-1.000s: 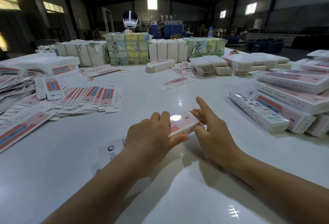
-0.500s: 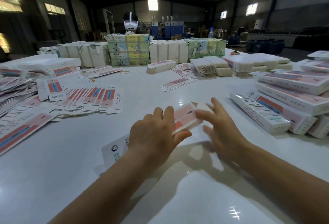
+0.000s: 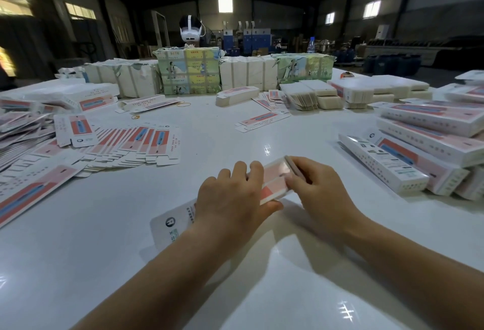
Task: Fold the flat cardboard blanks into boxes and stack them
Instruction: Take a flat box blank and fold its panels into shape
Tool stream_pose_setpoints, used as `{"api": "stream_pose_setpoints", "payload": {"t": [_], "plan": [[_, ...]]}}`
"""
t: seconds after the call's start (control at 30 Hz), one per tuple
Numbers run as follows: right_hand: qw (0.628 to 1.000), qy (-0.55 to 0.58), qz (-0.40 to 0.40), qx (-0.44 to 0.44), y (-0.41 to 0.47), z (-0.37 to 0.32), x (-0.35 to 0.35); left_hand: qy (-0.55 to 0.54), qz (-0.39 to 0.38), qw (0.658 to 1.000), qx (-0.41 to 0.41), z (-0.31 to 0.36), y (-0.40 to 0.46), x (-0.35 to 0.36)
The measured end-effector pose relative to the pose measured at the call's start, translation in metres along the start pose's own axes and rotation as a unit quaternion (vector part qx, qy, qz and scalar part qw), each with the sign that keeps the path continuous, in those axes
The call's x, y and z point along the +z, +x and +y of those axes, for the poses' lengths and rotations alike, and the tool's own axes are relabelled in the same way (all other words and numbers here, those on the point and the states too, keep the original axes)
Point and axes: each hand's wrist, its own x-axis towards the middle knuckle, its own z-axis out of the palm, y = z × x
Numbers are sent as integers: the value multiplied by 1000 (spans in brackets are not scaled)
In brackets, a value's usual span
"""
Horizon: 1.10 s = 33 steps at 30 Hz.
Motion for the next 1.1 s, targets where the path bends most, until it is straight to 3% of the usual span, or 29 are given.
{"api": "stream_pose_setpoints", "payload": {"t": [0.13,0.2,0.3,0.37,0.7,1.0,1.1], "plan": [[999,-35,-20,-20,-4,-1,5,12,-2,1000,-12,2,1,-7],[996,77,-26,44,0,0,5,2,3,1000,-17,0,1,-7],[919,350,-32,176,11,0,-1,-15,21,999,-20,-3,0,-4],[891,404,-47,200,14,1,-3,-9,28,999,-17,-4,1,-3],[903,388,-38,182,13,3,-8,-40,33,999,-5,-4,1,-8],[882,399,-48,246,16,7,-7,15,69,997,22,-1,1,-9],[900,355,-24,252,15,8,-7,35,78,996,26,1,1,-7]]}}
